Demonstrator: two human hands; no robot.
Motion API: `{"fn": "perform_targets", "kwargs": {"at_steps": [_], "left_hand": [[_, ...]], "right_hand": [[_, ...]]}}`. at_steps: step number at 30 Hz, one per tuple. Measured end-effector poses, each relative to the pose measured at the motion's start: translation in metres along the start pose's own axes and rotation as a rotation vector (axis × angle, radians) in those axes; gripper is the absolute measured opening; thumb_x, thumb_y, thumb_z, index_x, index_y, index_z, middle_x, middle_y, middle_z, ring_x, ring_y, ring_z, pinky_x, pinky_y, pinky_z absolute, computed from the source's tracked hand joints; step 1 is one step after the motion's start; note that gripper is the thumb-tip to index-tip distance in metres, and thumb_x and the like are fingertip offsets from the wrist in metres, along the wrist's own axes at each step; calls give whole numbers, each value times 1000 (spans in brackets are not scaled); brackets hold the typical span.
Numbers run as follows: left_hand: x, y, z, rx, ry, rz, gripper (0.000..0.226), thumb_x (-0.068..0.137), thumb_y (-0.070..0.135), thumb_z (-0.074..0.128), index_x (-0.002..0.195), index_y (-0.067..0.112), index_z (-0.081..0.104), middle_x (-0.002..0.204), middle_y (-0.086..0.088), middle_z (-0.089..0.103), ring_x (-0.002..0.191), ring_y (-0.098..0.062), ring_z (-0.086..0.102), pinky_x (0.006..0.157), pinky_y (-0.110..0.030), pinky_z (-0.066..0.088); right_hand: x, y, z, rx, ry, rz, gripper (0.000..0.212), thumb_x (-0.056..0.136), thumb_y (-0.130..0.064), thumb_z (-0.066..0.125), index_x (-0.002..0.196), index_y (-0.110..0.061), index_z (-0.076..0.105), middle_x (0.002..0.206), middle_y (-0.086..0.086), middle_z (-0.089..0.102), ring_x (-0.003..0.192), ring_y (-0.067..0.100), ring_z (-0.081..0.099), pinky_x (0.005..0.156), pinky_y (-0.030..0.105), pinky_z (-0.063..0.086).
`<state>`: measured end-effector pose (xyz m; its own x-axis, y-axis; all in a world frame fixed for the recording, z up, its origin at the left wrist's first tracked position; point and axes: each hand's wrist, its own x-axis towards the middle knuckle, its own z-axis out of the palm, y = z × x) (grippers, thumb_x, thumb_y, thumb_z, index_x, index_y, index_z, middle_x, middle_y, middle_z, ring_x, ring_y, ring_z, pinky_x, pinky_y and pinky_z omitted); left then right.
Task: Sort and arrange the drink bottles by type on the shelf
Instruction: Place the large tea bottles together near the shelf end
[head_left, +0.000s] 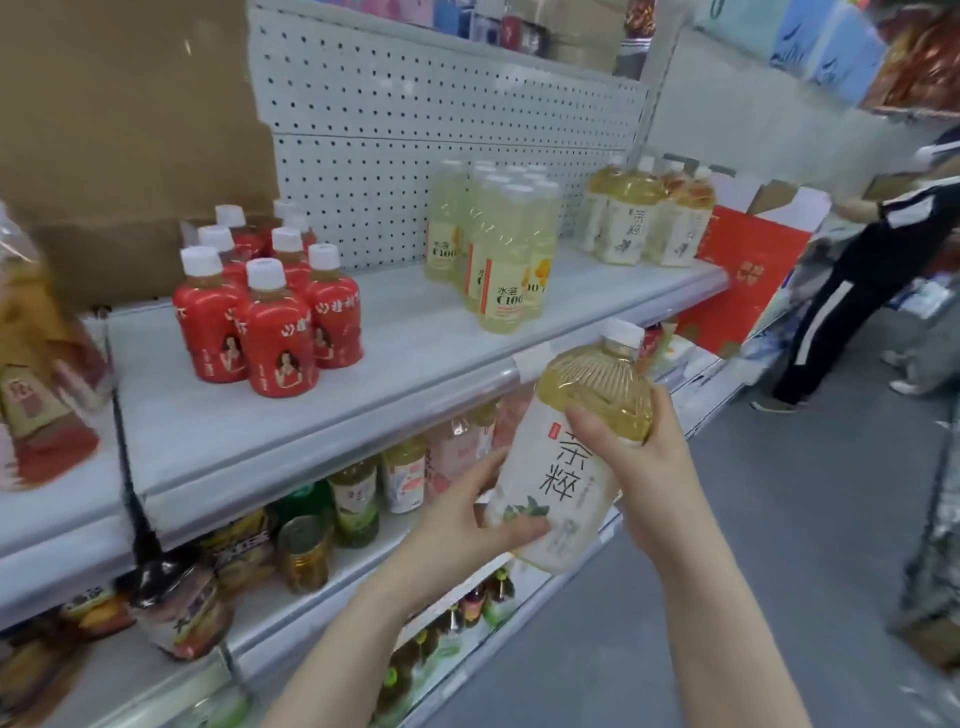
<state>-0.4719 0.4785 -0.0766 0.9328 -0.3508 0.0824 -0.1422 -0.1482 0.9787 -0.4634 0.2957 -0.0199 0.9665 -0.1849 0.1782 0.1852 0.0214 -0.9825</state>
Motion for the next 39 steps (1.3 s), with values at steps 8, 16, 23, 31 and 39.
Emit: {"fn": "perform_targets", "kwargs": {"at_steps": [8, 16, 23, 31, 39], "left_hand": [[170, 46, -4, 332, 253, 276, 52, 86, 44, 70, 135, 43, 52, 131, 20, 58, 120, 0, 55, 98, -21, 46], [358, 86, 21, 746, 302, 366, 58, 98, 37, 57, 151, 23, 37, 151, 2, 40, 135, -17, 41, 105, -25, 30], [485, 78, 41, 906, 326, 219, 65, 97, 37, 57, 154, 21, 29, 155, -3, 35, 138, -24, 39, 109, -35, 33], [604, 61, 64, 897, 396, -13, 70, 97, 37, 59, 156, 21, 25, 158, -3, 32, 142, -22, 35, 112, -34, 31], [671, 36, 94, 790, 290, -220, 94, 86, 35, 72, 158, 21, 12, 161, -3, 28, 142, -20, 37, 111, -28, 31]], "right_hand": [[134, 4, -69, -105, 110, -121, 88, 54, -47, 88, 132, -28, 54, 122, -1, 72, 109, 17, 72, 95, 45, 57], [290, -12, -127, -233, 161, -232, 72, 65, -33, 89, 126, -37, 53, 125, -6, 67, 113, 11, 68, 102, 45, 55], [441, -6, -182, -219, 170, -287, 84, 64, -41, 94, 134, -36, 49, 130, -7, 64, 116, 12, 66, 98, 46, 57], [604, 31, -212, -243, -104, -255, 80, 73, -29, 91, 135, -39, 41, 140, -9, 51, 127, 14, 53, 104, 39, 49], [666, 44, -226, -379, -382, -355, 75, 82, -33, 84, 140, -45, 37, 134, -30, 41, 132, 3, 40, 106, 28, 36]]}}
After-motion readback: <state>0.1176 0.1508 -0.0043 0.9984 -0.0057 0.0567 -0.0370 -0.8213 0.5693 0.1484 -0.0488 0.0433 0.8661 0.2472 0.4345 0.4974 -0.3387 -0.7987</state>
